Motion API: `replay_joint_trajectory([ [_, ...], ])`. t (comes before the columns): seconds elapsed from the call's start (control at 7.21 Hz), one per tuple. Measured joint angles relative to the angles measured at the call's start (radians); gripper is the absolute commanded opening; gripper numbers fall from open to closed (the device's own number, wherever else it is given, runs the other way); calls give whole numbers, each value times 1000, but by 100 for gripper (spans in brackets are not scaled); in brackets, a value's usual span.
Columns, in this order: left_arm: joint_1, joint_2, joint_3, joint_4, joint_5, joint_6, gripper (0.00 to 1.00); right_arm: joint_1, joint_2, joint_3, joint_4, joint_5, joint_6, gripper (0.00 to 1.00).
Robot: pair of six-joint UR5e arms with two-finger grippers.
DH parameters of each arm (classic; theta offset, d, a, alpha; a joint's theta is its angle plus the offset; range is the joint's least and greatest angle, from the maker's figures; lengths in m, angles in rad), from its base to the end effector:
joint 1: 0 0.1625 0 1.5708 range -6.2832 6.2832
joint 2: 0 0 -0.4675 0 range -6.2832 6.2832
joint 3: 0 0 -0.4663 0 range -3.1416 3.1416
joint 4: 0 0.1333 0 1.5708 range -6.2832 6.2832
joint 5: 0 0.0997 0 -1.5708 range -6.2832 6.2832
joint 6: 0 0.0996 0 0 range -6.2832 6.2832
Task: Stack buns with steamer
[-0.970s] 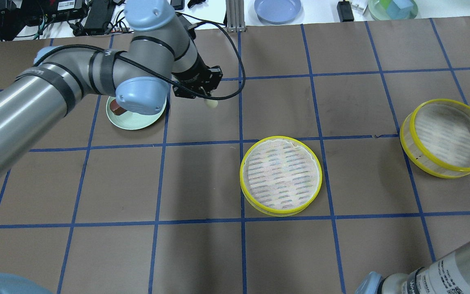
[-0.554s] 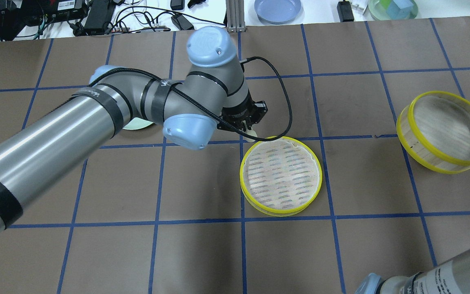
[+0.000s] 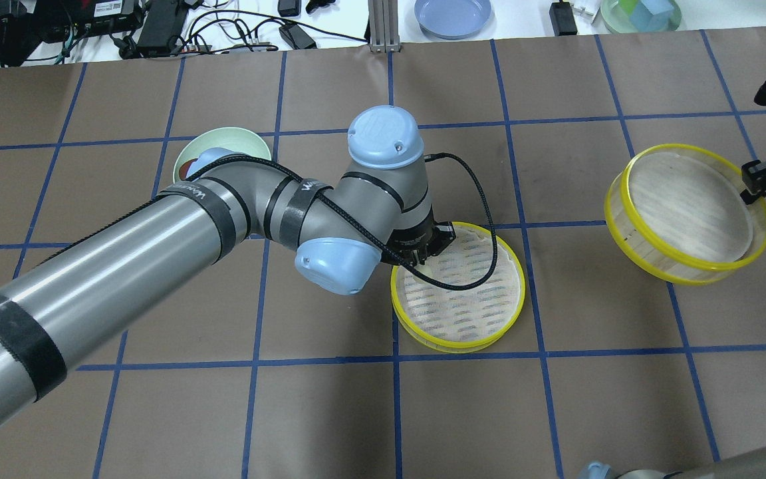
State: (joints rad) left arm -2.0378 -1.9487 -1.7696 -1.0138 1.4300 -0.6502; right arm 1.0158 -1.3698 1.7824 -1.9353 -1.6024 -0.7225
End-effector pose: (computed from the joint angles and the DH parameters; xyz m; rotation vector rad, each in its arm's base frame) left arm -0.4291 -0.5240 0.2422 0.2792 -3.0166 -0.1385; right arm -0.2136 -0.5915 0.3294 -0.2636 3.1259 0.0901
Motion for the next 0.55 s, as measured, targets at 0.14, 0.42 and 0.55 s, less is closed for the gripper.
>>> replay_joint_trajectory([
  [0.14,-1,-1,-6,-14,1,0,100,37,-36,33,1,-3,70,0],
  [0.42,0,3,2,-43,-3,7,100,129,-88,73,18,-18,222,0],
  [0.55,2,8,7,-51,-7,7,100,180,-108,86,39,-23,296,0],
])
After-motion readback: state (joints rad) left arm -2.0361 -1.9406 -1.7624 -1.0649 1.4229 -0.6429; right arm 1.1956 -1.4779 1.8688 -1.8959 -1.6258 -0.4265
